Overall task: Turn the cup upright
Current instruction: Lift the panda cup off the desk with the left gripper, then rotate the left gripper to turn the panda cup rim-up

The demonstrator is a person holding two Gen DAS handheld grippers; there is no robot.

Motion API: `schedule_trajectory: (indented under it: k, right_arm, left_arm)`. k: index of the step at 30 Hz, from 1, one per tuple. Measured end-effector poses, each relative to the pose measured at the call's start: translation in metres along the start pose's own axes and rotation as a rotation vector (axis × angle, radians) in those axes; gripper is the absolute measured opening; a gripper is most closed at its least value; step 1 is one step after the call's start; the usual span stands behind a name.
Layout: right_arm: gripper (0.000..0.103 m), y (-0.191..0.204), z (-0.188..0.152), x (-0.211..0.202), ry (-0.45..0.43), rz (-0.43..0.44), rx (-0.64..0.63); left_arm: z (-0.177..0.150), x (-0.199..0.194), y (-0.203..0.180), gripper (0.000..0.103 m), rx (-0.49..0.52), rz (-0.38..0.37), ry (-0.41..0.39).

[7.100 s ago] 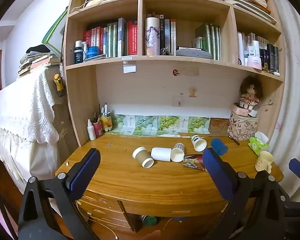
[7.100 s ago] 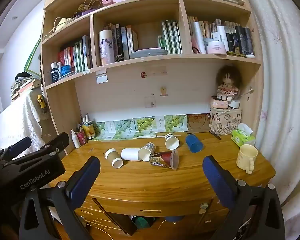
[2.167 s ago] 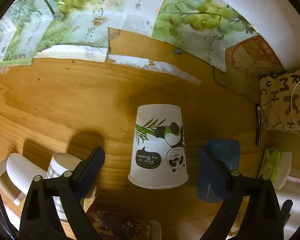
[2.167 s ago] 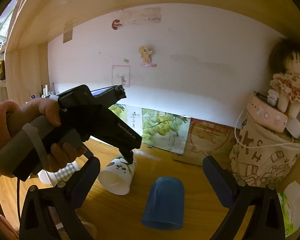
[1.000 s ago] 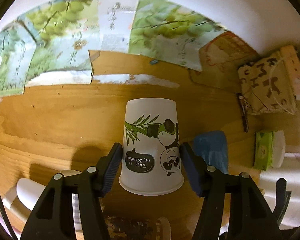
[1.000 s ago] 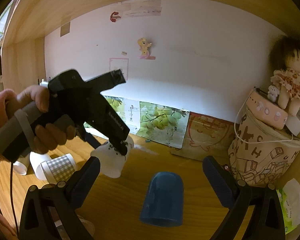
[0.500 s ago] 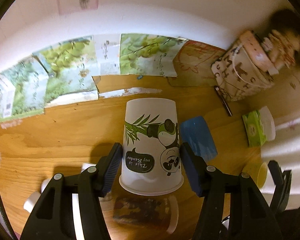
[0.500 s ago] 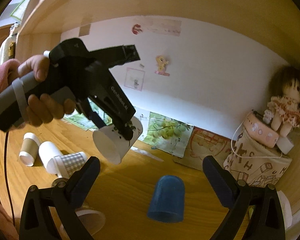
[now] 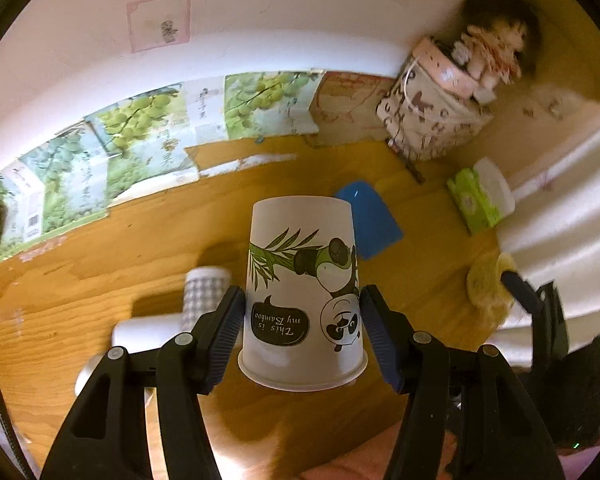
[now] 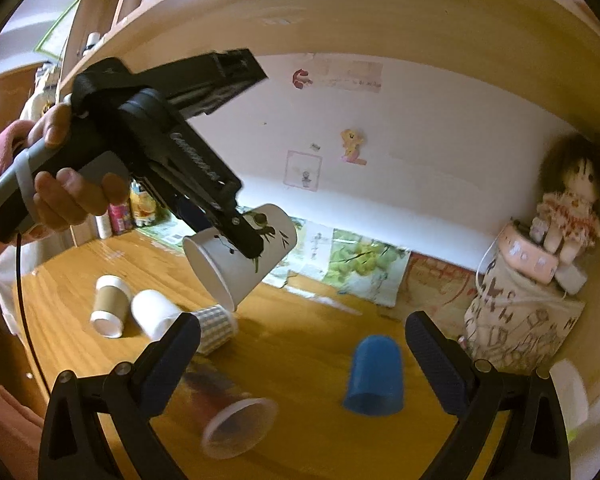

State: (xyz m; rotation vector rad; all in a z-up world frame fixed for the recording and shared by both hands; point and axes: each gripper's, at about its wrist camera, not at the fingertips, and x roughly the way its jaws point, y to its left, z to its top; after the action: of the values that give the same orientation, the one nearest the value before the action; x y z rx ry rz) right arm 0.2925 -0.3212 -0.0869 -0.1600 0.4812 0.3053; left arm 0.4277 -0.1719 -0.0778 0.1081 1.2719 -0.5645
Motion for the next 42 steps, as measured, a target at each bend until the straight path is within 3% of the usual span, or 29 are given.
schedule_trajectory:
  k: [16,23,31,42]
  right_arm:
    - [0.103,0.061,-0.012,-0.038,0.034,-0.038,0.031]
    - [0.103,0.1,-0.028,-0.052,0.082,-0.037,0.003]
    - [0.103,0.146,-0.052,-0.064,0.165,-0.014,-0.072]
    - [0.103,0.182,-0.084,-0.062,0.256,0.035,-0.128]
  left_arm:
    - [-0.084,-0.03,-0.001,0.064,0.211,-0.014,0.054]
    - [-0.117,-0.03,-0.015,0.064,0.405,0.009,0.128]
    - [-0.149,-0.008,-0.028,0.064,0.7,0.079,0.278]
    - [-0.194,0.039,-0.052,0.064,1.24,0.129,0.358]
